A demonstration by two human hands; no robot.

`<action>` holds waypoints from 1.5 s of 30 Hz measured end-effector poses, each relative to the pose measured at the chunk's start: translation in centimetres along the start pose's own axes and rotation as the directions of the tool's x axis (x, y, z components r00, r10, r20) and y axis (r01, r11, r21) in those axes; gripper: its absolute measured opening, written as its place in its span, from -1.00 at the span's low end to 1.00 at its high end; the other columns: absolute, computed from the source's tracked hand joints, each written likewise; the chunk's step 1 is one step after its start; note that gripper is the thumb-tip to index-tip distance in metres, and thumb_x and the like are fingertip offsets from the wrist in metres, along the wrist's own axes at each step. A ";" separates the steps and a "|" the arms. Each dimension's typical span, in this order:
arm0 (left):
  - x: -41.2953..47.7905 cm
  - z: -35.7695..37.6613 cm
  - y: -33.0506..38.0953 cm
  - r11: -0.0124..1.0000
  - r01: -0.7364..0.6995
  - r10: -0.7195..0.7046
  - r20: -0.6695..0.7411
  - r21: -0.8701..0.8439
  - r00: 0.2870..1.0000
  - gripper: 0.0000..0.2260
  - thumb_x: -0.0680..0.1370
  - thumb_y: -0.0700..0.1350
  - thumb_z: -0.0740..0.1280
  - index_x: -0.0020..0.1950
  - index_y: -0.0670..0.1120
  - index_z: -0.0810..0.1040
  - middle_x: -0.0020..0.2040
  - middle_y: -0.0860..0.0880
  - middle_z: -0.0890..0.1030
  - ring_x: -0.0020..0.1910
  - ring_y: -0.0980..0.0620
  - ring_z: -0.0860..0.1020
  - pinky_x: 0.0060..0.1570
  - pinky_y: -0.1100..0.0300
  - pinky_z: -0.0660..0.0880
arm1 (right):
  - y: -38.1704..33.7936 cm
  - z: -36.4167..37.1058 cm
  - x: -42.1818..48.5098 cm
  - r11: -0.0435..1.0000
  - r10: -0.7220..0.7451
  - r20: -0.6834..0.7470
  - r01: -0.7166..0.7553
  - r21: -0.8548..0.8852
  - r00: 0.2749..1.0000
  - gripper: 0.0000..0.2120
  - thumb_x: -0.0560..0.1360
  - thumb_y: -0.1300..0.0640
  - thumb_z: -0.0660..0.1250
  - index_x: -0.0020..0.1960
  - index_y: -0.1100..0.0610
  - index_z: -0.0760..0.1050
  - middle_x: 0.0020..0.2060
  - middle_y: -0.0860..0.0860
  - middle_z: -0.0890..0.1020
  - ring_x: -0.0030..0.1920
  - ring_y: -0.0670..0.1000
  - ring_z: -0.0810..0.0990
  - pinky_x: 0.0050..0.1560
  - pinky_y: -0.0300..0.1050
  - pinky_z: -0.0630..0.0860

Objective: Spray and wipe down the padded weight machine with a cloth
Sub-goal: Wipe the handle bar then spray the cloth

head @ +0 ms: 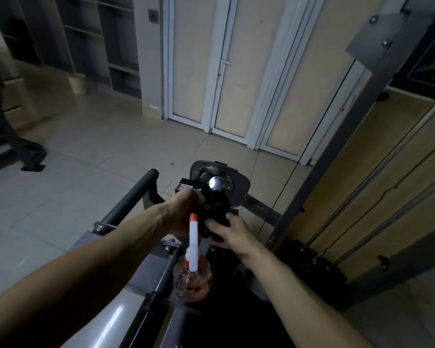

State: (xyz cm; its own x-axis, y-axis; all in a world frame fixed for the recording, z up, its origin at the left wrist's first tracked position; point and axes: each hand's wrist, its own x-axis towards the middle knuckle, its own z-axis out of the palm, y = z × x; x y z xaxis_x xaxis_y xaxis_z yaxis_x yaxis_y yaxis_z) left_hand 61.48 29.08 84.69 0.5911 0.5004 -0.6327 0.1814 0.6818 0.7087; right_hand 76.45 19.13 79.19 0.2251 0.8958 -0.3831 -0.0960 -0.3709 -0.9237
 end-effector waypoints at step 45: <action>-1.4 1.7 2.3 0.450 -0.388 0.740 -0.093 0.804 0.666 -0.73 0.53 0.04 0.48 0.18 -0.02 0.66 0.04 0.10 0.65 0.02 0.17 0.62 -0.06 0.28 0.55 | -0.5 -2.0 3.3 0.984 0.180 -0.299 -0.168 0.067 0.937 -0.65 0.61 0.09 0.34 0.34 0.19 0.51 0.11 0.14 0.66 -0.06 0.13 0.68 -0.35 -0.06 0.66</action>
State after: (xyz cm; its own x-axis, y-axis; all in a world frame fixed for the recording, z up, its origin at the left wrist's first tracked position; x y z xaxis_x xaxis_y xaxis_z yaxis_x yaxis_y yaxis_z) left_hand 62.39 28.99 87.74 0.4550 0.8874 0.0743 0.4840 -0.3164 0.8158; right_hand 79.18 21.84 78.40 0.4836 0.6993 -0.5264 -0.1972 -0.4989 -0.8439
